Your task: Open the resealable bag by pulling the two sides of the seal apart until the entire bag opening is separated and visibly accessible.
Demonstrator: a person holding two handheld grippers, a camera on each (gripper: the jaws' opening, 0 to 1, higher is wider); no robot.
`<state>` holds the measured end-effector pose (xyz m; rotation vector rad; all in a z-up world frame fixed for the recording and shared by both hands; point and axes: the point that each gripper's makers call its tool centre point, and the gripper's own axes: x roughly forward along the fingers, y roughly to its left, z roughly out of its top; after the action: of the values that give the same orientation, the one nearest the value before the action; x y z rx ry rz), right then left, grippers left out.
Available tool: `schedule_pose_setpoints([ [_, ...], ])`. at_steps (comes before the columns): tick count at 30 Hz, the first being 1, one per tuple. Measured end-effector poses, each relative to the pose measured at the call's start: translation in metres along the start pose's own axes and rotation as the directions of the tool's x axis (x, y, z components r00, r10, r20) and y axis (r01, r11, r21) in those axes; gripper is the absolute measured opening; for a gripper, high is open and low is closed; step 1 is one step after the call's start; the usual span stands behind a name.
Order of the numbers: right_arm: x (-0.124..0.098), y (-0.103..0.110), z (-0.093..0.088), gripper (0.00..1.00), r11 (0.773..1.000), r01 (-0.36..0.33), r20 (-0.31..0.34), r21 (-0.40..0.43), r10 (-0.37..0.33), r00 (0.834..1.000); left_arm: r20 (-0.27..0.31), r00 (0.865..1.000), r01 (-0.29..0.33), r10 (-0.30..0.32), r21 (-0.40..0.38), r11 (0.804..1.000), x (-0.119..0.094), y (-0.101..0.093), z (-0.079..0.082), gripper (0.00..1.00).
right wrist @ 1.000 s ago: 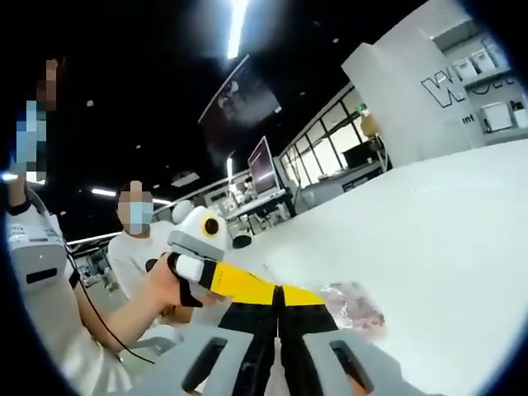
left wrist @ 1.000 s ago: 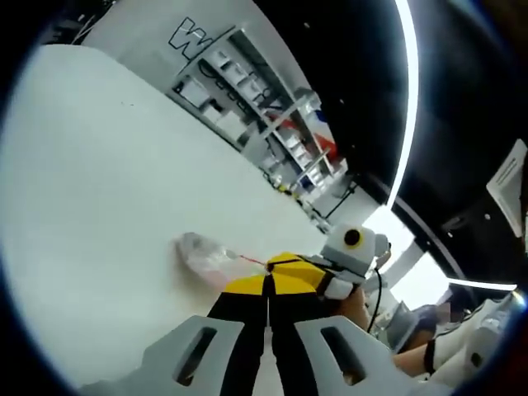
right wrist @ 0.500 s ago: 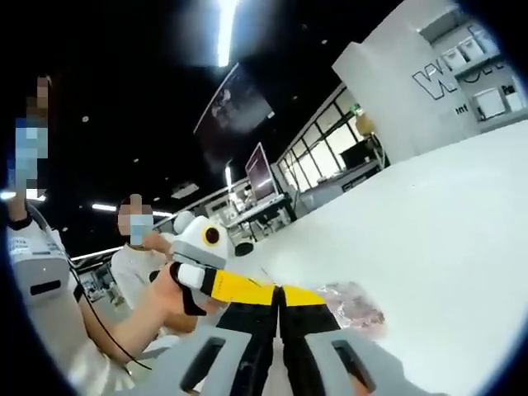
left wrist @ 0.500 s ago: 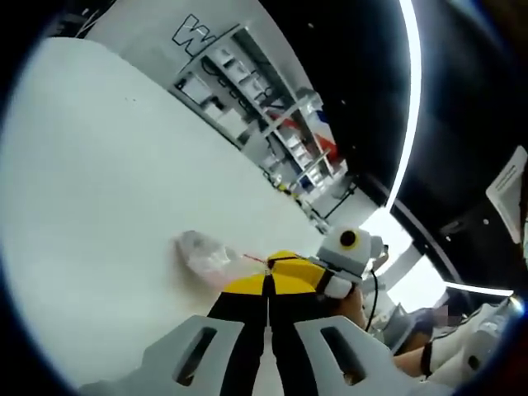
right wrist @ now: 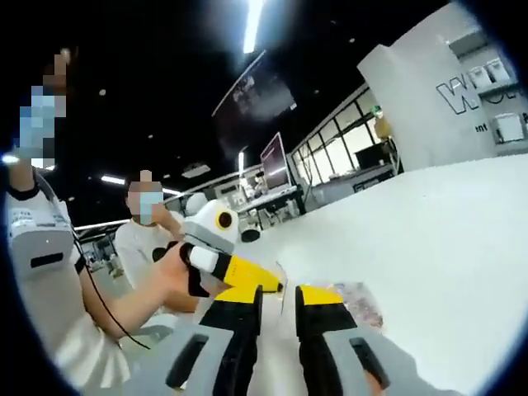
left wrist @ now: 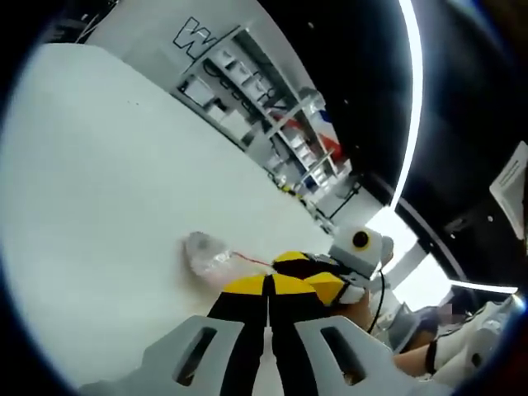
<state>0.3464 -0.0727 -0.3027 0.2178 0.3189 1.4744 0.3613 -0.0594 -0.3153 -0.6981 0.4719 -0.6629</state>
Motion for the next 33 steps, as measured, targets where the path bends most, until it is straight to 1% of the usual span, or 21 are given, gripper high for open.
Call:
schedule_pose_setpoints([
  [4,0.002,-0.005,-0.004,0.04,0.999,0.021,-0.028,-0.027,-0.021,0.999,-0.015,1.0,0.005,-0.004,0.017,1.0,0.0,-0.003,-0.003,0.0],
  [5,0.002,-0.005,-0.005,0.0,0.999,0.023,-0.031,-0.029,-0.024,0.999,-0.018,1.0,0.003,-0.003,0.02,1.0,0.0,-0.003,-0.003,0.0],
  [6,0.002,-0.005,-0.005,0.0,0.999,0.026,-0.032,-0.031,-0.026,0.999,-0.021,1.0,0.002,-0.001,0.022,1.0,0.0,-0.003,-0.004,0.0],
  [10,0.0,-0.009,0.0,0.0,0.999,0.047,0.002,-0.008,-0.047,0.999,-0.025,1.0,0.004,-0.004,0.017,1.0,0.001,-0.003,-0.004,0.0],
  [13,-0.002,-0.013,0.001,0.0,0.998,0.062,0.018,0.017,-0.063,0.998,-0.025,1.0,0.007,-0.007,0.012,1.0,0.001,-0.003,-0.004,0.0],
  [16,-0.006,-0.018,0.007,0.0,0.996,0.089,0.067,0.028,-0.09,0.994,-0.029,1.0,0.002,-0.002,0.014,1.0,0.001,-0.002,-0.006,0.0],
  [17,-0.008,-0.017,0.008,0.0,0.996,0.084,0.069,0.027,-0.085,0.994,-0.024,1.0,0.002,-0.002,0.012,1.0,0.0,-0.002,-0.005,0.0],
  [18,-0.007,-0.013,0.008,0.0,0.998,0.06,0.064,0.021,-0.061,0.996,-0.021,1.0,0.003,-0.003,0.009,1.0,0.0,-0.002,-0.004,0.0],
  [19,-0.006,-0.007,0.004,0.01,1.0,0.029,0.038,0.012,-0.029,0.999,-0.019,1.0,0.006,-0.006,0.007,1.0,0.0,-0.002,-0.003,0.0],
  [20,-0.005,-0.003,0.001,0.03,1.0,0.013,0.012,-0.003,-0.013,1.0,-0.02,1.0,0.005,-0.005,0.007,1.0,0.0,-0.003,-0.003,0.0],
  [22,-0.002,0.001,-0.005,0.07,0.999,0.005,-0.034,-0.034,-0.006,0.999,-0.02,1.0,0.002,-0.002,0.009,1.0,0.0,-0.001,-0.003,0.0],
  [23,0.0,0.0,-0.005,0.07,0.999,0.014,-0.037,-0.047,-0.016,0.999,-0.02,1.0,0.004,-0.004,0.01,1.0,0.001,-0.001,-0.003,0.0],
  [29,0.003,-0.002,-0.004,0.05,0.999,0.012,-0.024,-0.036,-0.013,1.0,-0.027,1.0,0.001,0.0,0.017,1.0,0.0,-0.002,-0.005,0.0],
  [33,0.004,-0.002,-0.005,0.0,0.999,0.014,-0.034,-0.046,-0.015,0.999,-0.029,1.0,0.001,0.0,0.024,1.0,0.0,-0.003,-0.005,0.0],
])
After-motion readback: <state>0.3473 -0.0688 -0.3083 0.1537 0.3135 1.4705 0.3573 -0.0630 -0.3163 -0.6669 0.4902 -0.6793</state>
